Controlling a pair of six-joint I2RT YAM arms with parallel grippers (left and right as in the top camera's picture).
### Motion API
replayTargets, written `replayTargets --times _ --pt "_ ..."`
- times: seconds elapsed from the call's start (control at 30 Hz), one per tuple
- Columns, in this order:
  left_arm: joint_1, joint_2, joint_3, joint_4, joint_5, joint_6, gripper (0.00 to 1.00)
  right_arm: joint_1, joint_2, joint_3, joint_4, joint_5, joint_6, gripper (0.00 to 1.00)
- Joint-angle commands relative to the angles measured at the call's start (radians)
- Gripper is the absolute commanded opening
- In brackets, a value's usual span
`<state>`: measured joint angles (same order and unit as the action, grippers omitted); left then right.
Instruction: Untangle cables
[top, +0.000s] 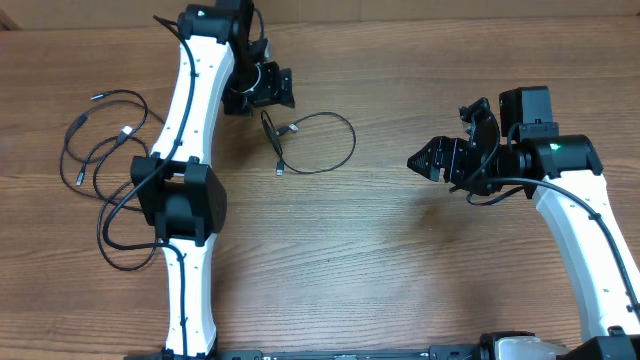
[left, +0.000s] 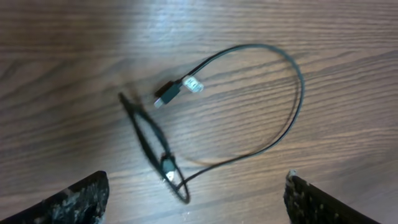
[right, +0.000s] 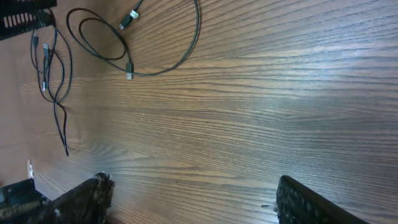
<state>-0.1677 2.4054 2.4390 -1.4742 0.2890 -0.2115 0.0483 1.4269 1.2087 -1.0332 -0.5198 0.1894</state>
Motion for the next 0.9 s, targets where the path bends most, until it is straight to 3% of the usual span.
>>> replayTargets --times 0.0,0.4,0.53,0.87 --pt "-0.021 0.041 0.002 0.018 0.015 -0.026 0.90 0.004 -0.010 0.021 -0.001 0.002 -0.005 0.82" --pt "-0.024 0.073 0.002 0.033 0.018 -0.059 0.86 0.004 -0.010 0.021 -0.005 0.003 -0.005 0.82" --pt "-0.036 0.074 0.002 0.057 0.019 -0.066 0.74 0.004 -0.010 0.021 -0.005 0.003 -0.005 0.82" --pt "-0.086 0.075 -0.021 0.107 0.014 -0.066 0.66 0.004 -0.010 0.021 -0.017 0.003 -0.005 0.82"
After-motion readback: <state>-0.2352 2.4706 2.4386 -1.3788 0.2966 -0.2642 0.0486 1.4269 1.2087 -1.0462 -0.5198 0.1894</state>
